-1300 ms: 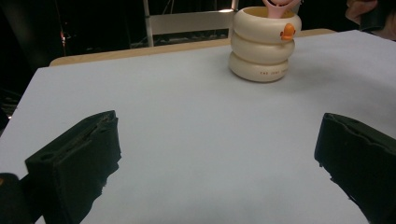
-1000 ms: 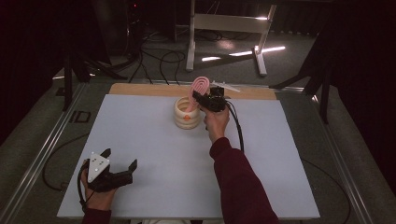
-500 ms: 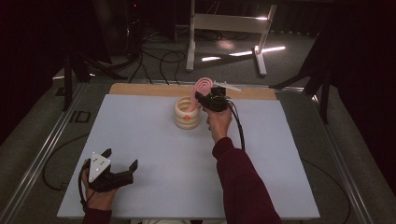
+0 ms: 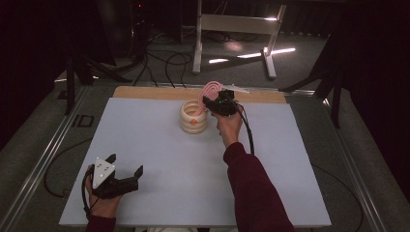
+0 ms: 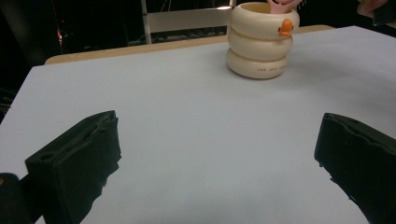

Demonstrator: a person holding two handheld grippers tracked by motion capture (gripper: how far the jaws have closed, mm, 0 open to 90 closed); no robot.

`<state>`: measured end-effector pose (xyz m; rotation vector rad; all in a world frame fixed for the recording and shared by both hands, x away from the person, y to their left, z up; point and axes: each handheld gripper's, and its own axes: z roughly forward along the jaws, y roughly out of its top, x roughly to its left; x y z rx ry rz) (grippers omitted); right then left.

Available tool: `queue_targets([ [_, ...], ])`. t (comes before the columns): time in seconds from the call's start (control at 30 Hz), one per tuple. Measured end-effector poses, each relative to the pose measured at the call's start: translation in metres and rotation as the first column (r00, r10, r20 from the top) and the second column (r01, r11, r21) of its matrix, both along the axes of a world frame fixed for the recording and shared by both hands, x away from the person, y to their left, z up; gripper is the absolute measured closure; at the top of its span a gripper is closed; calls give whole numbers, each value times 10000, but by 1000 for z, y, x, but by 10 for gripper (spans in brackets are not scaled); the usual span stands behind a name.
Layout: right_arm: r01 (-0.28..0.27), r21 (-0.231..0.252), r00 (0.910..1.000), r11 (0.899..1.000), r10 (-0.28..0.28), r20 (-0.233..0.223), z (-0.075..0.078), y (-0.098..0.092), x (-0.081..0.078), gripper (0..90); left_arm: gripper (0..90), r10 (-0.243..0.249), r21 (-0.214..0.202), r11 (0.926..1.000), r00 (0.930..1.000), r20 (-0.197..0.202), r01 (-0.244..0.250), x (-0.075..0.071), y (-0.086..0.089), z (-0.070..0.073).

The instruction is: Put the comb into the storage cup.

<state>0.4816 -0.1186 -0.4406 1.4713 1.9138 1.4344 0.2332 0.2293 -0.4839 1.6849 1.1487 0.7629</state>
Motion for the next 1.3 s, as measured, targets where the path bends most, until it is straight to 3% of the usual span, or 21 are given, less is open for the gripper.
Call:
queue_targets([
  [0.2, -185, -70, 9998, 9998, 184, -98, 1, -4, 0, 455, 9, 12, -9, 10000, 10000, 22, -12, 0, 0, 0],
  [0.7, -762, -575, 9969, 9954, 773, 161, 9, -11, -6, 268, 9, 12, 8, 10000, 10000, 22, -12, 0, 0, 0],
  [1.3, -1201, -877, 9927, 9889, 1206, 5, 13, -19, -13, 177, 9, -27, 17, 10000, 10000, 12, 26, 0, -1, 0],
])
